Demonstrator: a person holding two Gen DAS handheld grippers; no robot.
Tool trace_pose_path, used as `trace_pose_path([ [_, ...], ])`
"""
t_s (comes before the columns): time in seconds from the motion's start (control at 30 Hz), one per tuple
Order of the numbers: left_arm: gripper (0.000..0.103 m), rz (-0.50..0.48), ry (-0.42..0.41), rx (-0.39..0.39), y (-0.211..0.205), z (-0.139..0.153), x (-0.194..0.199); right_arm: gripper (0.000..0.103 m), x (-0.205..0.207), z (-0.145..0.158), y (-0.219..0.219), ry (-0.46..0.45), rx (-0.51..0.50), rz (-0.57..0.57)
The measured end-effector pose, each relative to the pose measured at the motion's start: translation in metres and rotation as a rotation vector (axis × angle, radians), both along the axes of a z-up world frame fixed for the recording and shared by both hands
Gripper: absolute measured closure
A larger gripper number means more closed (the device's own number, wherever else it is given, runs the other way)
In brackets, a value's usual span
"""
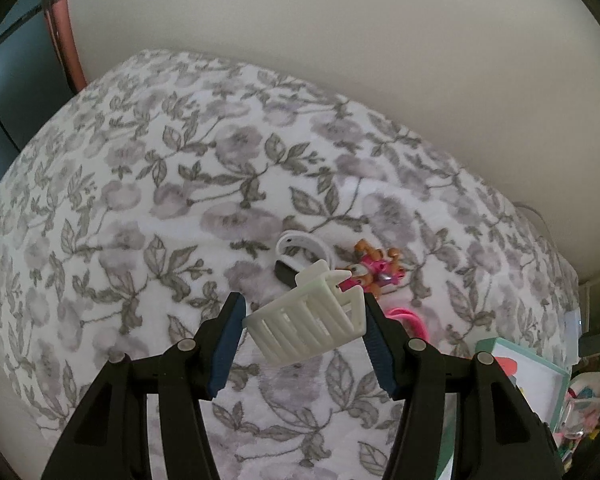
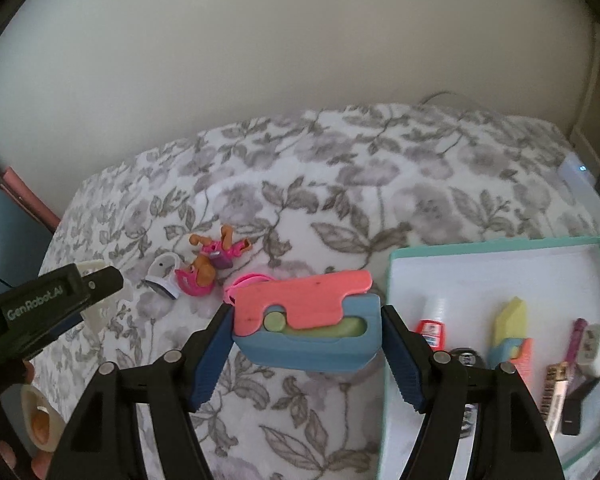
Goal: Organize rigid objects
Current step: 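Carry the white holder into the tray with the left tool while the right tool carries the pink-blue block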
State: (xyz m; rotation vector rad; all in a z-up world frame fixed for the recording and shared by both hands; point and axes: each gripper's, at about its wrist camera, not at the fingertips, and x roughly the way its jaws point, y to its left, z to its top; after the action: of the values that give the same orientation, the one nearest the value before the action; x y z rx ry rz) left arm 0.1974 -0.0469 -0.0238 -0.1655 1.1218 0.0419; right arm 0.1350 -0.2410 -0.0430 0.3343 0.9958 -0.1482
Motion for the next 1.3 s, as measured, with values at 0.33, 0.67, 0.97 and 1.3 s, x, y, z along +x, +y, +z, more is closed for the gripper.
trace_pose_path([
  [0.33, 0.044, -0.073, -0.049, -0.006, -0.033, 0.021, -0.013, 0.029, -0.035, 0.036, -0.035, -0.028, -0.082, -0.091],
  [0.67, 0.044, -0.19, -0.082, -0.049, -0.082, 0.041, -0.031, 0.029, -0.072, 0.045, -0.089, -0.01, -0.124, -0.212],
  [0.97, 0.044, -0.331, -0.063, -0.077, -0.139, 0.043, -0.05, 0.029, -0.093, 0.033, -0.141, 0.038, -0.122, -0.326],
  [1.3, 0.044, -0.473, -0.041, -0.011, -0.197, 0.028, -0.075, 0.029, -0.105, 0.02, -0.179, 0.075, -0.136, -0.39],
])
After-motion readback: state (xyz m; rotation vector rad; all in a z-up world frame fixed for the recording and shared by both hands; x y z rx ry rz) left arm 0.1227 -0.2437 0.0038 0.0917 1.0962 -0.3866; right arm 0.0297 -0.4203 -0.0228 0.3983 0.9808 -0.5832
